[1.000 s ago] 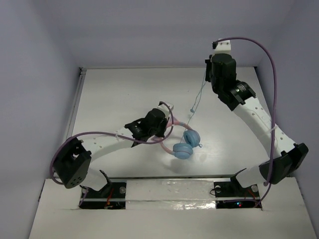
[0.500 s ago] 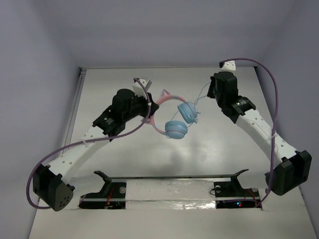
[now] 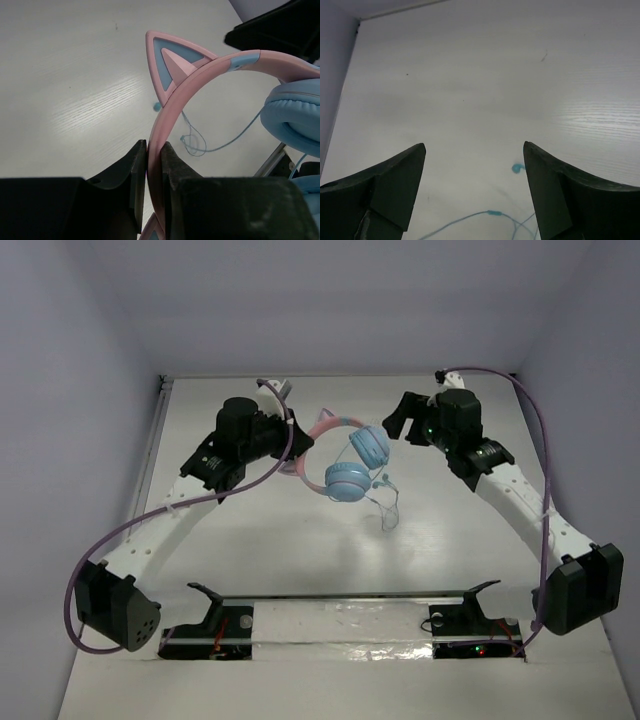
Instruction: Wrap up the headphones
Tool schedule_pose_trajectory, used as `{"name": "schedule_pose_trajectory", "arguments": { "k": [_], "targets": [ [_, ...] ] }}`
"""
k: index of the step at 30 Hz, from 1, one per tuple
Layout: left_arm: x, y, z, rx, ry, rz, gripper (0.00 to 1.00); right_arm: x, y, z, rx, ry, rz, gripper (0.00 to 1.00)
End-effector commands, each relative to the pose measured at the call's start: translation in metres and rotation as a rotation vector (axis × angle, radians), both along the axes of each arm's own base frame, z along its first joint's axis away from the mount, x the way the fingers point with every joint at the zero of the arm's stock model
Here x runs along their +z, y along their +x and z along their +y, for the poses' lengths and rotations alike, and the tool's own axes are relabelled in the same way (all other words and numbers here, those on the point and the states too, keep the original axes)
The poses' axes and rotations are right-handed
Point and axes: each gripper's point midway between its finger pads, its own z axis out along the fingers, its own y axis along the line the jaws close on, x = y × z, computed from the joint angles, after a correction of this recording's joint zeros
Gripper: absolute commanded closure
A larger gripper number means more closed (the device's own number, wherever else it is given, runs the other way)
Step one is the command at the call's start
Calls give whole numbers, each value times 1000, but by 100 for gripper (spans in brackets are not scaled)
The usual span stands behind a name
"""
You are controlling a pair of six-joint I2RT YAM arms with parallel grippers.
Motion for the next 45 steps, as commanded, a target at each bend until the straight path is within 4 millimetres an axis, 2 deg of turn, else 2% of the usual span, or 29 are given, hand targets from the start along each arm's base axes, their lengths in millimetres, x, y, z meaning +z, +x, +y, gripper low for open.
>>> {"name": "schedule_pose_trajectory", "arguments": {
  "k": [1,2,3,4,5,6,7,8,9,10,11,12,13,14,15,16,18,19,23,24,27,28,31,35,37,38,40,45],
  "targets": [
    [47,7,-3,-8,-135,-50,100,62,-2,6,26,121,-151,16],
    [48,8,-3,-8,-136,-44,100,63,4,-6,-35,109,-168,21],
    [52,9,-3,-7,-138,-49,100,54,1,-8,-41,102,-162,44],
    [61,10,-4,-7,-145,-60,100,49,2,-14,-55,101,-161,62],
    [63,11,-4,-4,-145,-58,100,52,3,-13,-54,117,-200,78],
    [69,14,0,11,-147,-64,100,56,-2,-14,-47,132,-239,100],
    [82,17,-1,13,-157,-85,100,33,-6,-12,-30,131,-221,100],
    [86,19,3,26,-155,-83,100,38,-9,-1,39,155,-266,100],
    [93,19,3,21,-159,-91,100,35,-13,7,94,164,-284,100],
    [108,20,2,19,-167,-113,100,14,-19,13,143,158,-265,100],
    [110,23,7,34,-160,-106,100,19,-28,27,244,191,-311,100],
    [117,27,11,52,-157,-118,100,15,-35,35,307,201,-325,88],
    [130,30,14,63,-164,-138,100,11,-40,40,355,203,-337,72],
    [135,29,14,61,-168,-139,100,2,-45,46,399,211,-336,55],
    [140,32,17,68,-172,-145,100,-3,-46,48,416,214,-333,29],
    [159,32,22,76,-188,-178,100,-8,-46,50,436,202,-336,24],
    [171,32,24,74,-192,-187,100,-20,-49,61,522,201,-303,17],
    [187,31,24,66,-207,-213,100,-21,-48,64,539,204,-302,17],
    [208,27,28,66,-212,-240,100,-11,-42,74,598,207,-333,16],
    [218,23,29,63,-222,-258,100,-1,-38,75,601,200,-356,16],
    [236,14,31,50,-242,-286,100,11,-34,75,592,196,-379,16],
    [249,11,32,50,-253,-312,100,14,-32,75,591,186,-391,15],
    [267,6,35,51,-263,-342,100,-4,-29,78,617,164,-333,14],
    [282,9,36,50,-276,-361,100,-25,-42,88,693,177,-276,13],
    [291,13,38,56,-280,-376,100,-28,-49,93,721,195,-259,14],
    [292,16,41,66,-278,-373,100,-22,-55,97,745,212,-288,14],
    [300,19,48,71,-286,-387,100,-30,-65,98,764,249,-269,14],
    [311,8,47,31,-318,-400,100,-40,-52,106,741,248,-275,12]
  ]
}}
